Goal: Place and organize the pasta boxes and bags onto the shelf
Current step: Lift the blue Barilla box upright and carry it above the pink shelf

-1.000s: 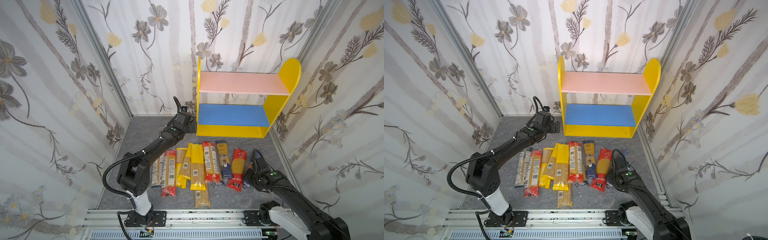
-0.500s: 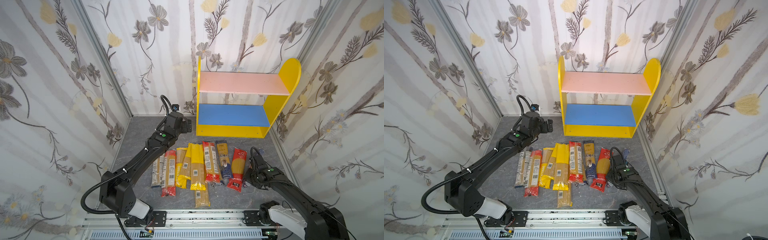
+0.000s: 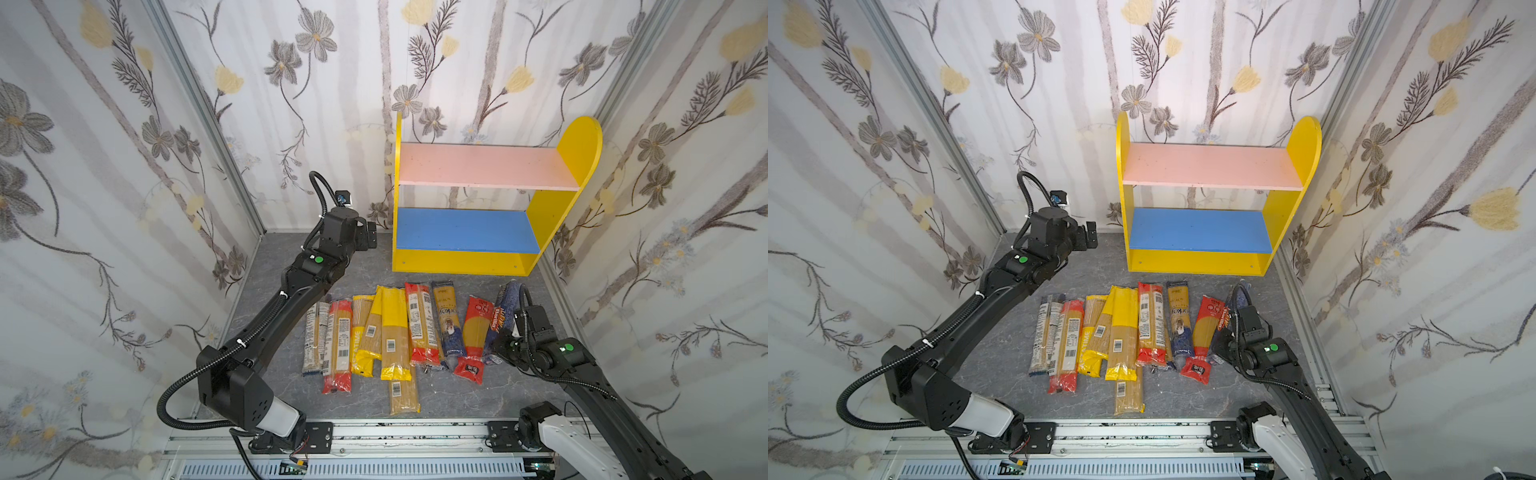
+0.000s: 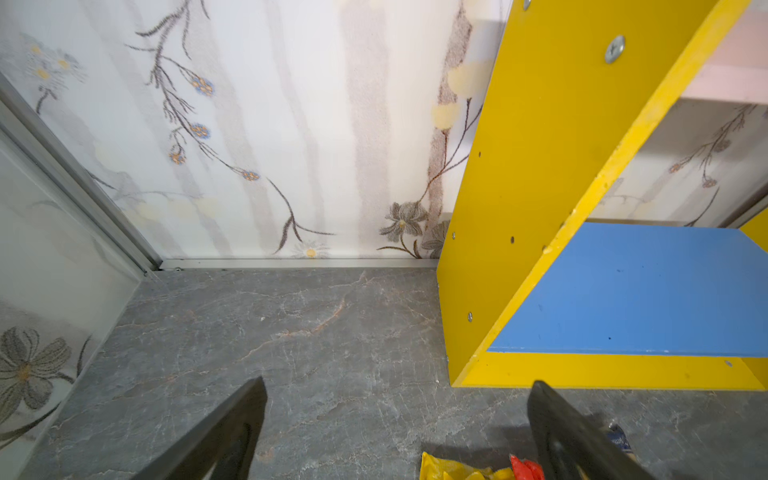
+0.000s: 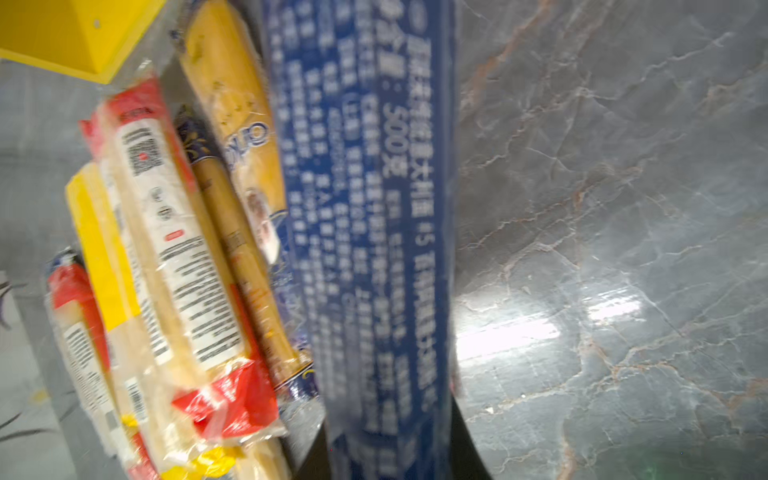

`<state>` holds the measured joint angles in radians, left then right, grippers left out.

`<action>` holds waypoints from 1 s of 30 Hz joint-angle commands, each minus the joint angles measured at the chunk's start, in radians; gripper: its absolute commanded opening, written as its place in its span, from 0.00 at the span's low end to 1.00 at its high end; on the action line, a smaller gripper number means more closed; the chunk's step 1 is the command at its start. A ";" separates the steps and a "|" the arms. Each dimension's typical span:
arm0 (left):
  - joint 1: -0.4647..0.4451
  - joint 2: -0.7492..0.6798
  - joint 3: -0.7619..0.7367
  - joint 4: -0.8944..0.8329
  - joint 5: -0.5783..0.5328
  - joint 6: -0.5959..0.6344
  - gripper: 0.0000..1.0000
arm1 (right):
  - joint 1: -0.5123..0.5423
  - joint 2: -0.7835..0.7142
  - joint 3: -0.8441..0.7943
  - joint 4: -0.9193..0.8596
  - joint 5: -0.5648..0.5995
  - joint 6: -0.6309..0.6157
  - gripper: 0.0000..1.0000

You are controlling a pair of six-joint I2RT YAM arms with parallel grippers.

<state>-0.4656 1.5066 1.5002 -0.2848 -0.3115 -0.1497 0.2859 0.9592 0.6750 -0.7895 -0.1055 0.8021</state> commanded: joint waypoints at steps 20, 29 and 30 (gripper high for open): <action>0.027 -0.132 -0.028 -0.030 0.487 0.089 1.00 | 0.041 0.163 0.610 0.119 -0.142 -0.188 0.11; 0.027 -0.158 0.026 -0.031 0.648 0.054 1.00 | 0.060 0.395 0.960 0.151 -0.137 -0.297 0.12; 0.025 -0.151 0.033 -0.031 0.665 0.049 1.00 | 0.060 0.425 1.002 0.150 -0.126 -0.313 0.12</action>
<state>-0.4393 1.3483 1.5124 -0.3225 0.2565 -0.0814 0.3454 1.3338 1.5944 -0.8032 -0.2543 0.5758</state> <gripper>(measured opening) 0.997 0.207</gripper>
